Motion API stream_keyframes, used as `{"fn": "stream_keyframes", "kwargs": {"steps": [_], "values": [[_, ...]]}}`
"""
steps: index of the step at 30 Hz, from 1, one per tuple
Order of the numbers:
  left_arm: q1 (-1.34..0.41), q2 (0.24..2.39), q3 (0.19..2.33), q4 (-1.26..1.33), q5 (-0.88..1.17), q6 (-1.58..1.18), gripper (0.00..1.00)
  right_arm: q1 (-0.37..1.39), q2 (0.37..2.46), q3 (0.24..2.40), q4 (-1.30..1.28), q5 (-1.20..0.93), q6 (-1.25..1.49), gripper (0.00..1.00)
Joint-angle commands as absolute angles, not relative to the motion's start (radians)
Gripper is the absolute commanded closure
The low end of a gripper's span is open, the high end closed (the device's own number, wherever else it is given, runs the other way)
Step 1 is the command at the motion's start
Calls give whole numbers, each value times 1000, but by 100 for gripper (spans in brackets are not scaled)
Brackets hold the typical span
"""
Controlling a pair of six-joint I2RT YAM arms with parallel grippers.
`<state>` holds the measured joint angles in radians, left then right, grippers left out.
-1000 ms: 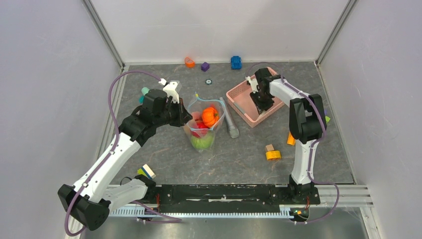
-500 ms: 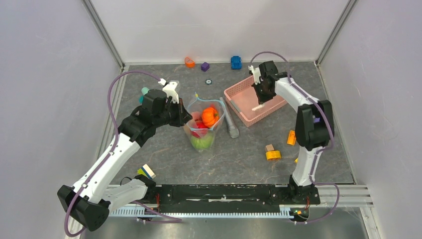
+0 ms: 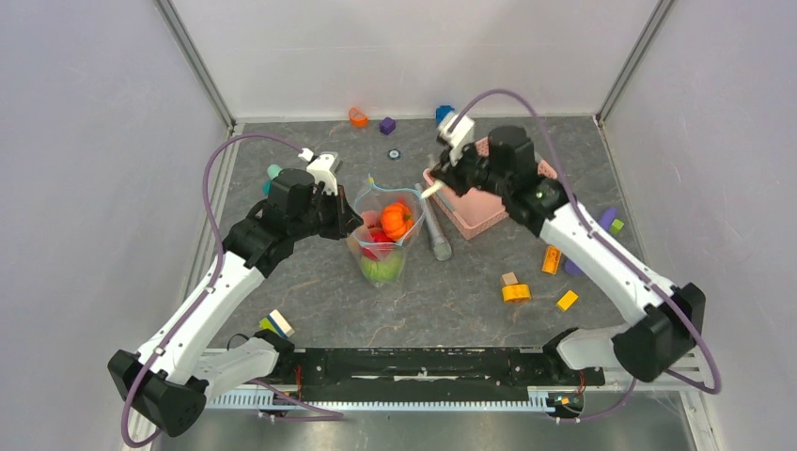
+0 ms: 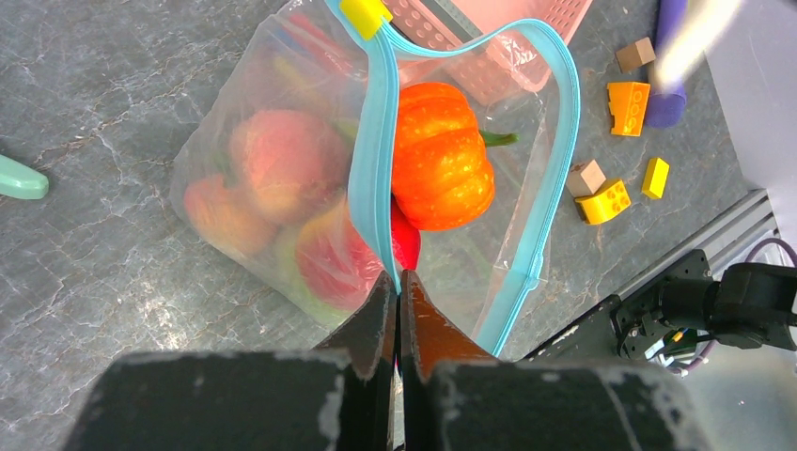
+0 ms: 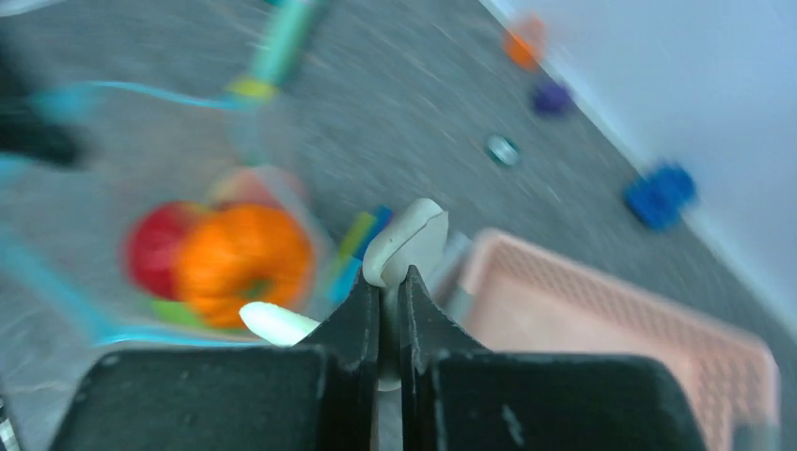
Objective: Place the food in the zip-top bag and seal the zipper
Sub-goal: Place the fake vegetable in the zipper food storage bag.
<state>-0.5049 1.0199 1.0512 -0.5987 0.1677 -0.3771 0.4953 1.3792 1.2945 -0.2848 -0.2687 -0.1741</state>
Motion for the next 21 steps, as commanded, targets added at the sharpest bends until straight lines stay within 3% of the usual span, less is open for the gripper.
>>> {"fn": "stream_keyframes", "kwargs": {"steps": [1, 7, 21], "values": [[-498, 993, 1066, -586, 182, -386, 97, 630, 1266, 1200, -20, -408, -270, 100], [-498, 989, 1066, -584, 177, -386, 97, 748, 1275, 1131, 160, -313, -222, 100], [-497, 986, 1065, -584, 173, -385, 97, 827, 1450, 1129, 175, -379, -311, 95]]}}
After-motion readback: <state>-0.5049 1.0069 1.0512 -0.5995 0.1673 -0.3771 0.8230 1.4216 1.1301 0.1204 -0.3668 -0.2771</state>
